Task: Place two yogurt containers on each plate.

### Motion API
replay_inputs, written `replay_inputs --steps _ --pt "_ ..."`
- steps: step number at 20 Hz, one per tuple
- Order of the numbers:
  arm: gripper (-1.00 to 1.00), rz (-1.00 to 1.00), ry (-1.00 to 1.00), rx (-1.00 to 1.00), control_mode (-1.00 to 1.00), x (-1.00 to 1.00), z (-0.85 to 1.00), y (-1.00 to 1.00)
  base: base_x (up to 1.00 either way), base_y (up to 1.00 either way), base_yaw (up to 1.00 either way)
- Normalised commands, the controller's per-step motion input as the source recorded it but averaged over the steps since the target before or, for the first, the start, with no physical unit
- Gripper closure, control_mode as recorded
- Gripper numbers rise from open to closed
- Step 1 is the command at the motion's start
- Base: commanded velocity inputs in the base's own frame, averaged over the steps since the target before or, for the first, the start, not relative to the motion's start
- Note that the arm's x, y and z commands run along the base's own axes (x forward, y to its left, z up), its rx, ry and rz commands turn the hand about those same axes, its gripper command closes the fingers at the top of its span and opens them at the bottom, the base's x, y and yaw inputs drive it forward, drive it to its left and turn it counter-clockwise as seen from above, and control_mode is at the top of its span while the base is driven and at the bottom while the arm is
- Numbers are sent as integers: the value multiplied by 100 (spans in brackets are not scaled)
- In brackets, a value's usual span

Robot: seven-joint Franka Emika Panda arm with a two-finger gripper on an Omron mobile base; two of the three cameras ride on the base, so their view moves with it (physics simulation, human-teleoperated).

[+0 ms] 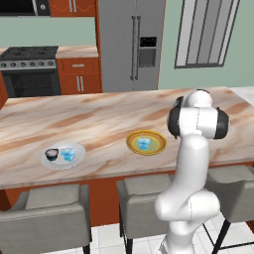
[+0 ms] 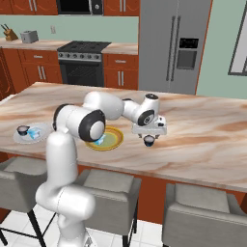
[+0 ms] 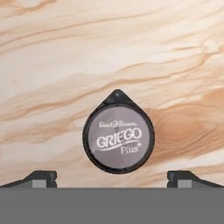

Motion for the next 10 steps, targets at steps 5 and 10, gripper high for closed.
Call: replay_inputs --steps 5,10 --pt "-100 0 2 0 -100 22 -22 0 0 0 0" --pt "-100 0 4 0 -100 19 -25 0 0 0 0"
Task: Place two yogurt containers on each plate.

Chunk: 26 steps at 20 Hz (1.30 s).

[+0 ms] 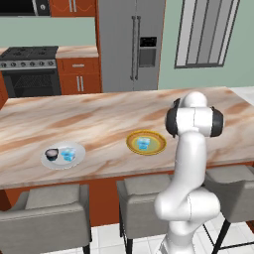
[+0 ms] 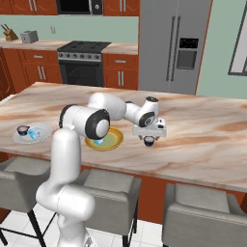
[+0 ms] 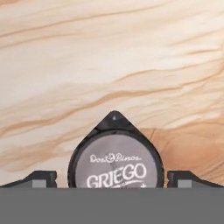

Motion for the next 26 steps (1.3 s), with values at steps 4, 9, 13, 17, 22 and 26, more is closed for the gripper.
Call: replay_inputs --steps 4,9,13,17,22,26 --pt "-100 0 3 0 -100 11 -22 -1 0 0 0" --pt "-100 0 0 0 -100 11 -23 -2 0 0 0" --pt "-100 0 0 0 -100 10 -22 0 0 0 0" --pt "-100 0 0 0 -100 6 -21 0 0 0 0" --pt "100 0 0 0 -100 1 -17 -1 0 0 0" --pt "100 0 0 0 -100 -4 0 0 0 0 0"
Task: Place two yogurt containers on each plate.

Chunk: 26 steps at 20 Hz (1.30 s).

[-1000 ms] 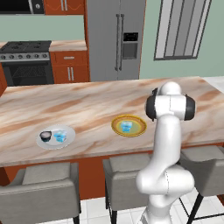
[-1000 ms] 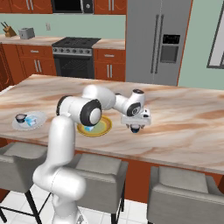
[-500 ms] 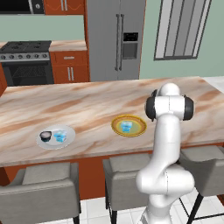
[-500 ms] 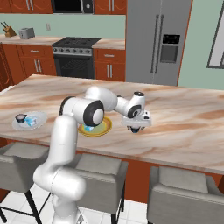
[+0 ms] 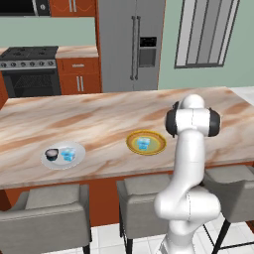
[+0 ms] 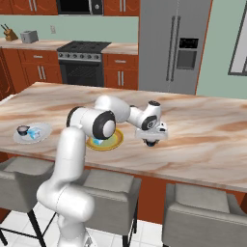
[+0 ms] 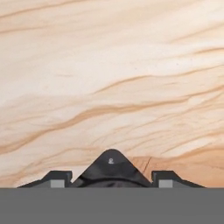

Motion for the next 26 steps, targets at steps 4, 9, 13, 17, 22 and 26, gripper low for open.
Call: replay_inputs --steps 4,9,13,17,22,26 --pt "100 0 0 -4 -100 -32 22 16 0 0 0" --pt "100 0 1 -24 -100 -30 55 56 0 0 0" --pt "100 0 12 -26 -100 -16 46 71 0 0 0" --pt "100 0 24 -6 -100 -7 37 70 0 0 0" --pt "100 0 27 3 -100 -9 37 57 0 0 0" --pt "100 0 29 10 -100 -11 18 56 0 0 0"
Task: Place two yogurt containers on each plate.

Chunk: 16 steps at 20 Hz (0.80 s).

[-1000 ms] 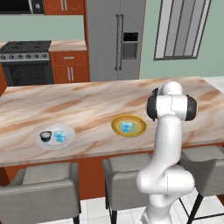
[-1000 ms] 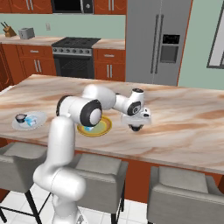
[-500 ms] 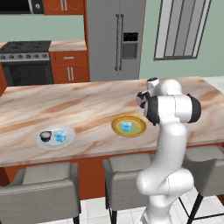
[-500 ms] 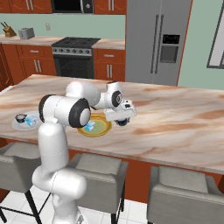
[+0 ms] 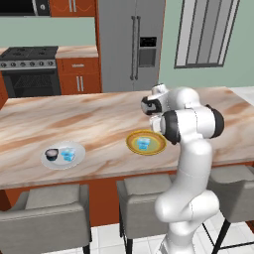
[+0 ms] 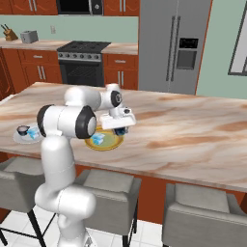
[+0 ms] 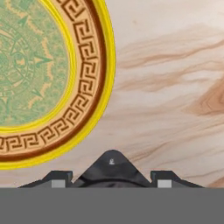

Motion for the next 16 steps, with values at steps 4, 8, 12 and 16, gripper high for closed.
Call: replay_inputs --steps 4,8,12,16 --pt "100 0 11 4 -100 -11 -5 52 0 0 0" --pt "100 0 1 0 -100 -1 -36 36 0 0 0" --pt "100 0 -10 7 -100 0 -42 4 0 0 0" --pt "100 0 0 14 -100 6 -22 1 0 0 0"
